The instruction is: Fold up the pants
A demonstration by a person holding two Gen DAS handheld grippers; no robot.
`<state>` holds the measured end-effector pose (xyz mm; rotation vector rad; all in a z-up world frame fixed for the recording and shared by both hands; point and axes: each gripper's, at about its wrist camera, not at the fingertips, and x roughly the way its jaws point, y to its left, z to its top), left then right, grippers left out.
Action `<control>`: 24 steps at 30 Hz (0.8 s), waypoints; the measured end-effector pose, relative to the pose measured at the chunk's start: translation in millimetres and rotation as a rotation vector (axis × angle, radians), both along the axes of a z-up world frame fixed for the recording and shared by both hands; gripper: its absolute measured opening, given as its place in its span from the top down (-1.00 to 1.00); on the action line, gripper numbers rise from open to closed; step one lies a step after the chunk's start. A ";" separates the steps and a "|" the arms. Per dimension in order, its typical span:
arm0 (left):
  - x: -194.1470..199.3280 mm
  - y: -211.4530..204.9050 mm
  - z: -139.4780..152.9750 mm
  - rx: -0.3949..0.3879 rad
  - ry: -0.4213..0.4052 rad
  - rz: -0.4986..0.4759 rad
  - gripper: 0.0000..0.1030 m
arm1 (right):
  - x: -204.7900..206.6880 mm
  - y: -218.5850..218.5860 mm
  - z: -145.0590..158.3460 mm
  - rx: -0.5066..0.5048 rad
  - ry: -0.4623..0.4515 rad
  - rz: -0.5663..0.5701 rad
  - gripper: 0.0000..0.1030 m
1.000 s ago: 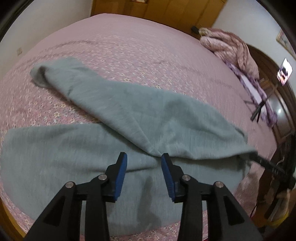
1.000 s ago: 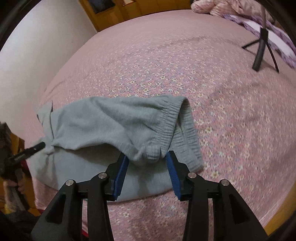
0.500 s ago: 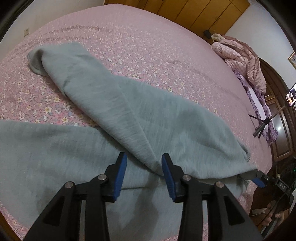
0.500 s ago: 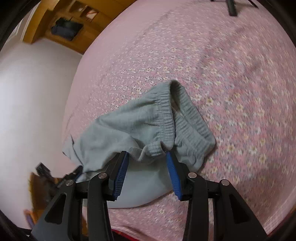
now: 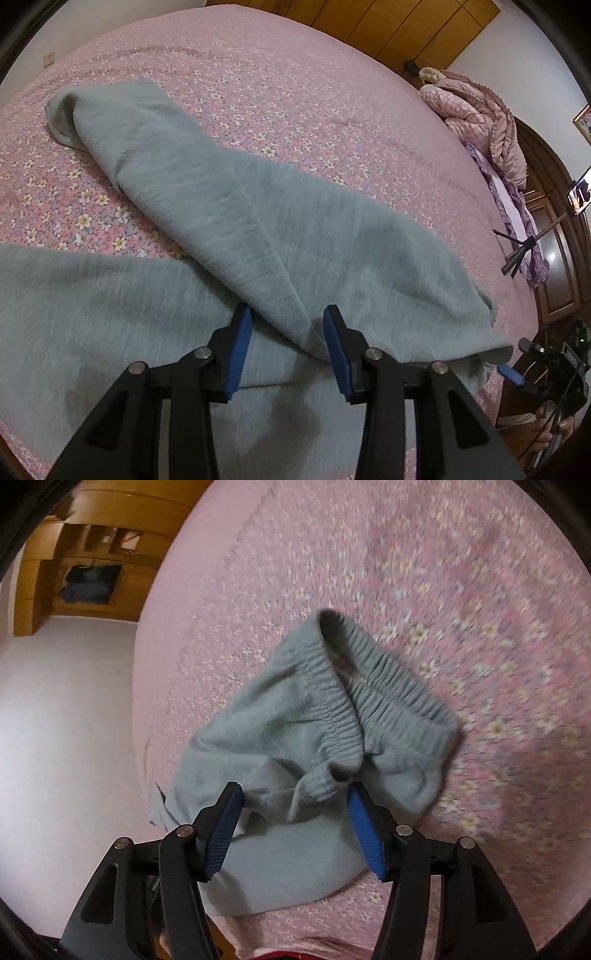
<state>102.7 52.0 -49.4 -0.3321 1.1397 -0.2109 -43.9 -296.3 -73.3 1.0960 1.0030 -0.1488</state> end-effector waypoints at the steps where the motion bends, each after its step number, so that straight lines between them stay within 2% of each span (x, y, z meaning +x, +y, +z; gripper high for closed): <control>1: 1.1 0.0 -0.5 0.000 -0.001 0.001 0.19 | 0.9 -3.1 -6.9 -0.006 0.004 -0.005 -0.17; 4: 2.6 -0.6 -0.1 0.002 -0.006 0.003 0.19 | 7.8 2.5 -6.5 -0.019 0.006 -0.007 -0.12; 5: 3.8 -1.4 -0.4 0.005 -0.007 0.004 0.18 | 11.5 6.9 -8.1 -0.028 0.002 -0.006 -0.05; 8: 6.6 -3.5 -1.0 0.012 -0.011 0.008 0.19 | 13.4 9.8 -2.1 -0.069 -0.014 0.009 0.35; 10: 7.4 -5.3 -1.3 0.021 -0.016 0.009 0.20 | 10.7 5.4 1.2 -0.086 -0.032 0.029 0.47; 11: 7.0 -6.2 -0.9 0.031 -0.021 0.008 0.30 | 9.5 2.7 3.5 -0.097 -0.040 0.043 0.51; 12: 6.5 -7.1 0.0 0.046 -0.027 0.007 0.62 | 9.0 2.3 6.1 -0.106 -0.048 0.054 0.53; 13: 5.8 -7.1 0.8 0.061 -0.031 0.001 0.74 | 11.8 1.9 10.1 -0.119 -0.059 0.069 0.57; 15: 3.8 -4.4 3.4 0.049 -0.034 0.001 0.86 | 18.9 3.6 19.6 -0.137 -0.076 0.089 0.60; 18: -2.6 0.3 16.4 0.037 -0.069 0.007 0.87 | 29.8 0.4 36.1 -0.180 -0.112 0.116 0.62; 24: -28.6 1.5 62.0 0.046 -0.174 -0.020 0.88 | 31.8 -4.6 73.0 -0.264 -0.187 0.169 0.63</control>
